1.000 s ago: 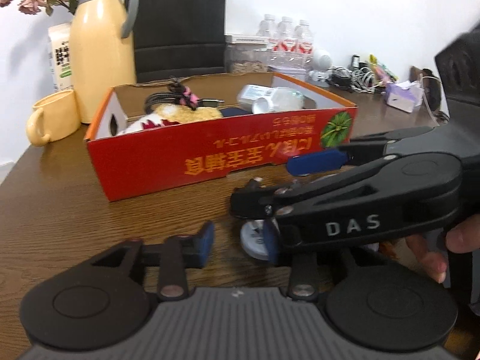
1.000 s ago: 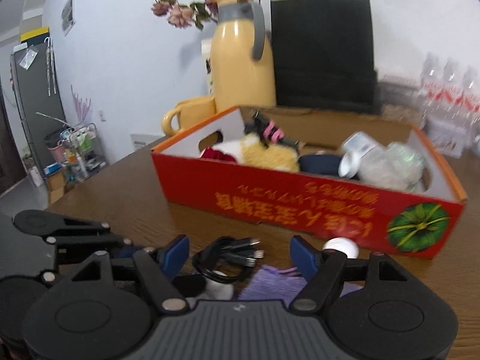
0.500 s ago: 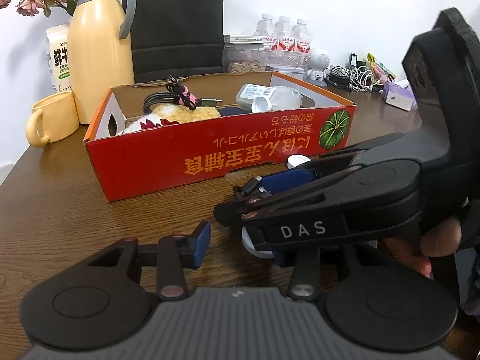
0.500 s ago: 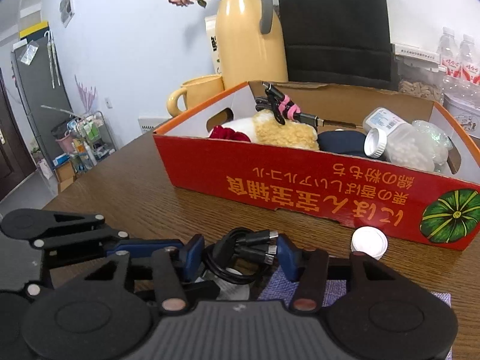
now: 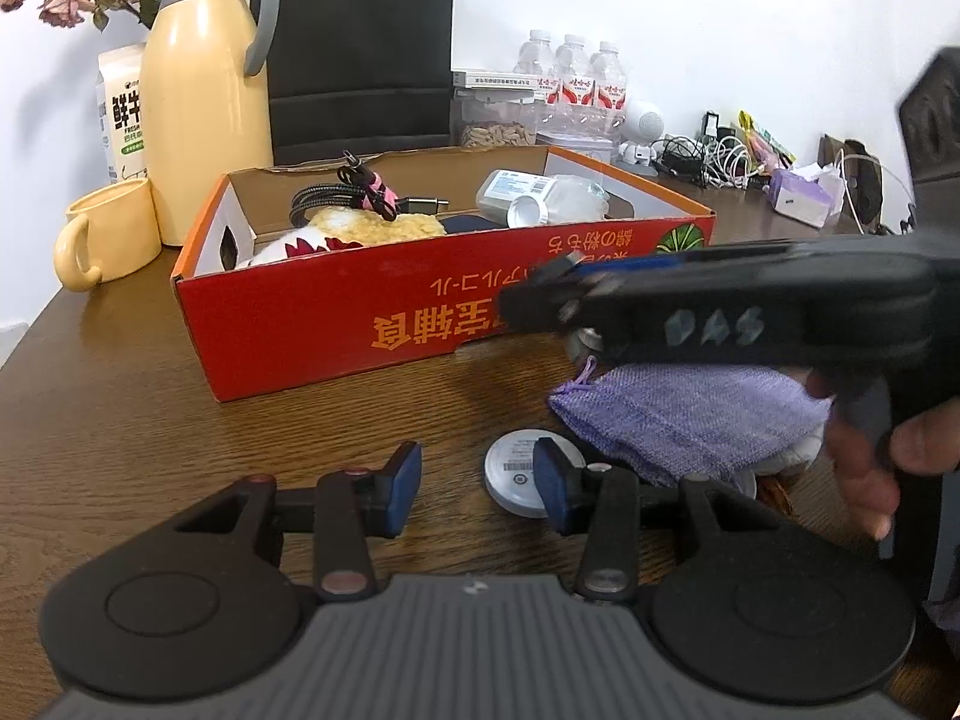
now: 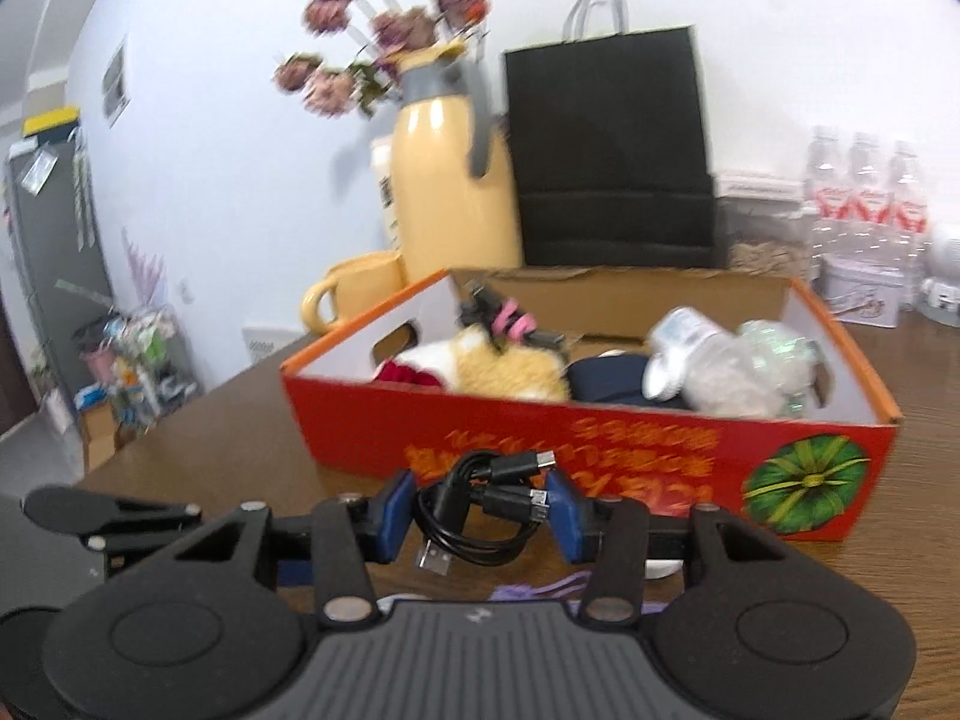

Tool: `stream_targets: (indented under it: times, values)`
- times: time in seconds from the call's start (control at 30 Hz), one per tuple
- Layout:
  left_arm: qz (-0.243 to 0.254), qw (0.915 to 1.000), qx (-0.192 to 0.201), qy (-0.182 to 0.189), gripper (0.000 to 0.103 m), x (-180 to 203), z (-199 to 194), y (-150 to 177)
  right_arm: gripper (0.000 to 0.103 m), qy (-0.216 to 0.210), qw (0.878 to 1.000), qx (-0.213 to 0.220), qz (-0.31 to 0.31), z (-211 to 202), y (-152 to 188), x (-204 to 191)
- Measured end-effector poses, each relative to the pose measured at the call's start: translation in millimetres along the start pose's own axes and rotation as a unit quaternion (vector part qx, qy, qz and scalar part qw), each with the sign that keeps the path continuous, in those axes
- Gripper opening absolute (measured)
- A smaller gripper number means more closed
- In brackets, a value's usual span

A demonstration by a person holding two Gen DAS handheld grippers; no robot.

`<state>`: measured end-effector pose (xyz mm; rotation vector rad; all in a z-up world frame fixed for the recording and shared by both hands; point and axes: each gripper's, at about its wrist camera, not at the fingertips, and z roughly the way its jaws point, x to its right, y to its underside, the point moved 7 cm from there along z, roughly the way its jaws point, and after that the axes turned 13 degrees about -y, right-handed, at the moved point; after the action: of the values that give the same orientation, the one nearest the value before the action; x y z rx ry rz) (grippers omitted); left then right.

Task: Organize objects
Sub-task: 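Close the right tool on the black cable while the left tool opens and releases it, then carry the black cable into the box with the right tool while the left tool carries a white cap there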

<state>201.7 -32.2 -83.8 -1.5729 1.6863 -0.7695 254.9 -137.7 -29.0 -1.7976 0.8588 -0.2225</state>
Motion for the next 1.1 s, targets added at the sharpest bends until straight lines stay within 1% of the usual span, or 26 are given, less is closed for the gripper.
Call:
stream_targets:
  times: [0.1, 0.17, 0.27, 0.37, 0.47, 0.6, 0.7, 0.77, 0.9, 1.1]
  values:
    - [-0.015, 0.9997, 0.015, 0.014, 0.044, -2.6, -4.4, -3.4, 0.046, 0.018, 0.999, 0.027, 0.012, -15.9, -4.4, 11.8]
    - [-0.015, 0.9995, 0.017, 0.023, 0.044, -1.4, -5.7, -3.8, 0.046, 0.030, 0.999, 0.039, 0.019, -25.2, -4.9, 19.3]
    - [-0.006, 0.9994, 0.013, 0.032, 0.044, 3.6, -5.0, -2.3, 0.046, 0.041, 0.998, 0.046, 0.026, -33.0, -1.8, 26.9]
    - [0.007, 0.9993, 0.006, 0.036, 0.044, 9.9, -3.2, 0.2, 0.046, 0.039, 0.998, 0.047, 0.022, -34.6, 0.0, 25.8]
    - [0.022, 0.9994, 0.001, 0.027, 0.047, 16.2, -0.3, 3.7, 0.046, 0.034, 0.998, 0.046, 0.014, -34.9, 1.2, 21.0]
    - [0.038, 0.9992, 0.001, 0.013, 0.048, 22.7, 3.6, 5.3, 0.046, 0.028, 0.999, 0.045, 0.004, -36.3, 2.8, 14.3]
    - [0.041, 0.9989, 0.003, 0.020, 0.041, 26.2, 3.3, 4.5, 0.046, 0.026, 0.999, 0.045, -0.002, -36.4, 4.0, 10.4]
    - [0.043, 0.9989, 0.004, 0.021, 0.041, 27.5, 2.6, 4.5, 0.046, 0.026, 0.999, 0.044, -0.004, -36.3, 4.2, 8.8]
    - [0.029, 0.9993, 0.015, 0.016, 0.041, 22.4, -0.6, 1.6, 0.046, 0.028, 0.999, 0.043, -0.010, -35.6, 4.6, 7.7]
    - [0.003, 0.9994, 0.033, -0.006, 0.041, 11.1, -5.3, -4.8, 0.046, 0.032, 0.998, 0.052, -0.013, -39.2, 3.0, 8.8]
